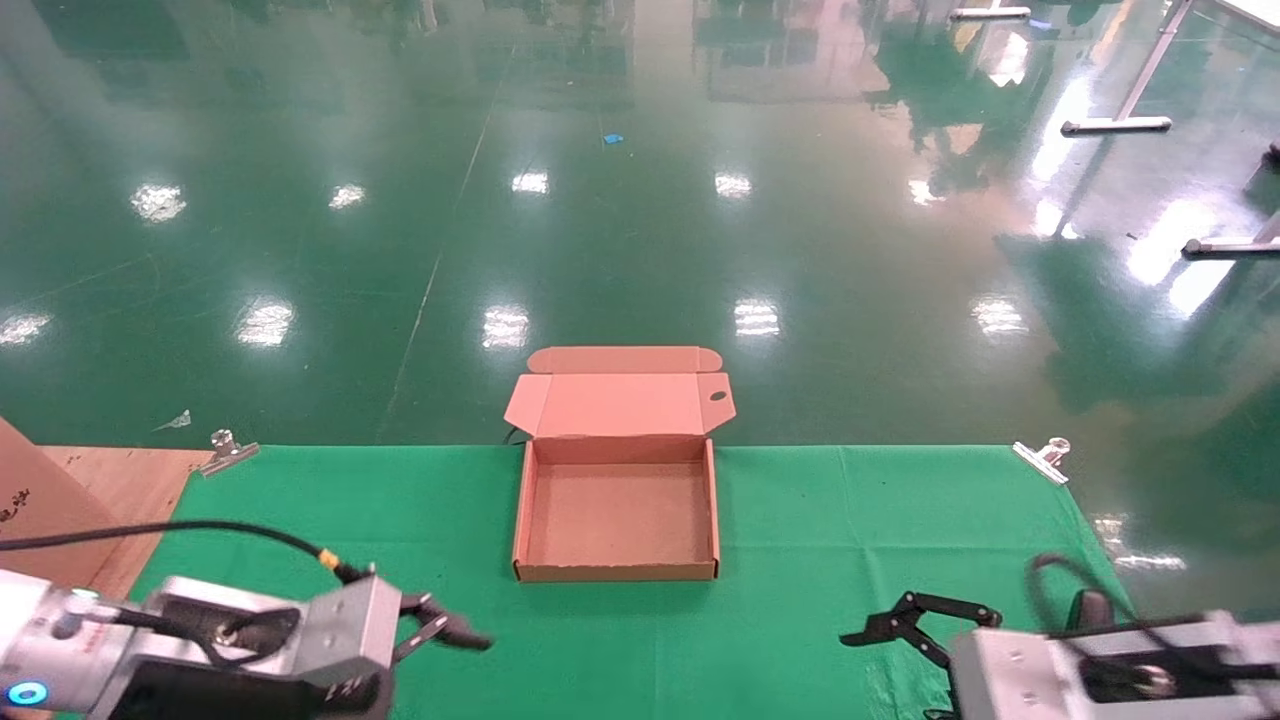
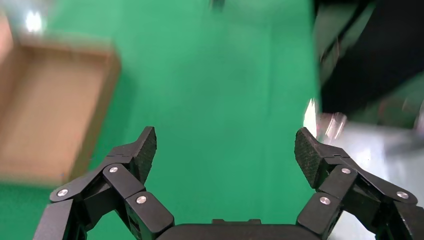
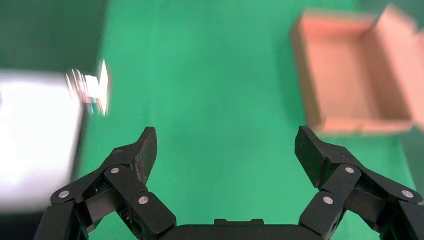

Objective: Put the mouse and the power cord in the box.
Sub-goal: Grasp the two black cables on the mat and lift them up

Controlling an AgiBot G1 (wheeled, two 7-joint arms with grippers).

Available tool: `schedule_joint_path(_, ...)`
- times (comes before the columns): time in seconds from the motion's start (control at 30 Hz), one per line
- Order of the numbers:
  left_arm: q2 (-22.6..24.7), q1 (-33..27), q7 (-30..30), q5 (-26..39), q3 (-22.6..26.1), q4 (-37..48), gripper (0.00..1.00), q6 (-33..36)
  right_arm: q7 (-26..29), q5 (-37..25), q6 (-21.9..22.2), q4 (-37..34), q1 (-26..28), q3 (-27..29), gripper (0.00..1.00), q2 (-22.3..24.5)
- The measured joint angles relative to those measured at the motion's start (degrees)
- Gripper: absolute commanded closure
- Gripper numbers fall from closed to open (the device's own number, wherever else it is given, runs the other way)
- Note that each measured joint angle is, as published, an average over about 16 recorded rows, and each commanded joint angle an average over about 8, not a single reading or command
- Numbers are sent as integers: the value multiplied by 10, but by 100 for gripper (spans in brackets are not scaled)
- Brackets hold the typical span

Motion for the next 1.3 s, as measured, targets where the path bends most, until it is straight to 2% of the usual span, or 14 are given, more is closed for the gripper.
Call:
schedule_joint_path(0.2, 39, -50, 65, 124, 55, 122, 0, -31, -85, -126, 29, -113, 57, -56, 0, -61)
schedule_joint_path(0.4, 71, -79, 124, 197, 86, 234, 0, -79, -161, -202, 75, -245, 94, -92, 0, -117)
schedule_joint_path(0.7, 105, -86, 189, 216, 91, 361, 0, -136, -242, -253, 182, -406, 117, -115, 0, -171)
schedule_joint_path(0.87, 120, -87, 210, 214, 90, 407, 0, -154, -269, -259, 233, -458, 122, -115, 0, -184)
schedule_joint_path(1.03, 132, -92, 221, 219, 93, 441, 0, -166, -289, -255, 255, -492, 123, -111, 0, -189)
schedule_joint_path(1.07, 134, -94, 223, 220, 94, 446, 7, -168, -293, -253, 256, -497, 124, -110, 4, -189)
schedule_joint_path(1.3, 142, -108, 231, 230, 99, 473, 95, -179, -318, -245, 247, -525, 126, -105, 90, -187)
